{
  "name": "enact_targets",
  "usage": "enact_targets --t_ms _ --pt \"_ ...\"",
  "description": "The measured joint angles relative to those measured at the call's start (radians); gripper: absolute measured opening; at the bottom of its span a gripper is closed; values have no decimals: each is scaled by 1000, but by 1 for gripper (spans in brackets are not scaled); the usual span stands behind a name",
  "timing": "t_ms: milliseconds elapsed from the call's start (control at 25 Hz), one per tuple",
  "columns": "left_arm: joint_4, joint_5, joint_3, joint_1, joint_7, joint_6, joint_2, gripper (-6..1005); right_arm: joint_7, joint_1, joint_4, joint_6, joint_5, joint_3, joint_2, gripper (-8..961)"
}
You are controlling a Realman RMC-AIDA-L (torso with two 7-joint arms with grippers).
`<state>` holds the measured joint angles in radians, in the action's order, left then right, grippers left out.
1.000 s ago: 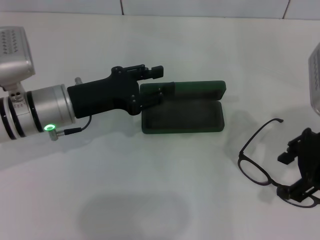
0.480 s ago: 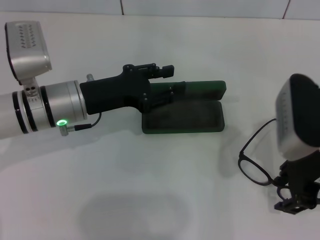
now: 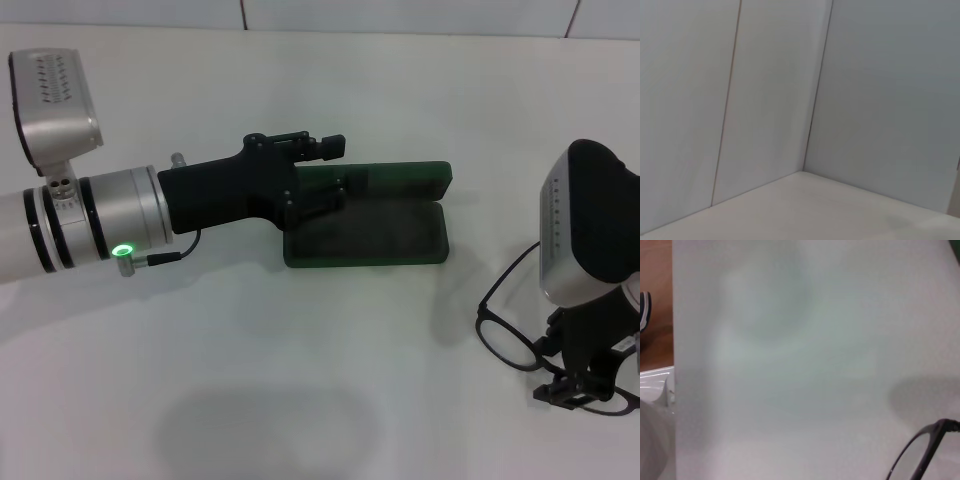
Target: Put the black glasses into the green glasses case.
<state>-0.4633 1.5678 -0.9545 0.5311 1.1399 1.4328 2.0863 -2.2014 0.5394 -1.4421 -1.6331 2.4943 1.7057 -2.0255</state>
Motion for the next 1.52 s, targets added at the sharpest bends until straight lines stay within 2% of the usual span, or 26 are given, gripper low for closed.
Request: enact_targets --t_ms 120,680,880,1080,1280,1320,1360,1520 --pt "0 0 0 0 -8 -1 0 520 2 2 9 11 0 0 1 480" --pt "0 0 -2 7 -9 -2 0 519 5 3 25 14 0 -16 3 235" --pt "0 0 -1 7 -7 1 1 518 11 -4 22 15 -4 -70 4 127" --pt "0 -6 0 6 1 5 1 516 29 -19 -7 5 -18 -142 4 121" --pt "-4 -41 7 -11 22 24 2 515 113 -67 -47 -11 -100 -276 2 119" --pt "-4 -41 7 -12 24 30 1 515 113 -67 -47 -11 -100 -276 2 119" --pt "-6 -42 7 -14 27 43 1 515 183 -95 -53 -31 -198 -375 2 118" --pt "-9 -48 7 -17 46 139 -5 515 370 -144 7 -97 -431 -581 2 117"
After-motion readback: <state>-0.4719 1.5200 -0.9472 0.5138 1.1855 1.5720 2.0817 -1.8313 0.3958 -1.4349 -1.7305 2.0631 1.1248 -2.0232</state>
